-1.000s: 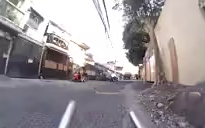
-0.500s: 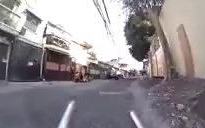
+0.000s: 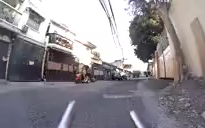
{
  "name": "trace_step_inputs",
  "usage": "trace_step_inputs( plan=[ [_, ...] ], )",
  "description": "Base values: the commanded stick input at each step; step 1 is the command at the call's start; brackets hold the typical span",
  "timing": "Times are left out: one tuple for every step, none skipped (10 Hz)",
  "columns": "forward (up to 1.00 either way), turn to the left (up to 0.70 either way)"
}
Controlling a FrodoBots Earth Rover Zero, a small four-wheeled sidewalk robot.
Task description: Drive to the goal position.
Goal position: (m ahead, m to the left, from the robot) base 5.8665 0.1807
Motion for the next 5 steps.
trace_step_inputs(
  plan=[
    [0.85,-0.34],
    [0.85,-0.34],
    [0.85,-0.34],
    [0.85,-0.34],
    [0.85,-0.34]
  ],
)
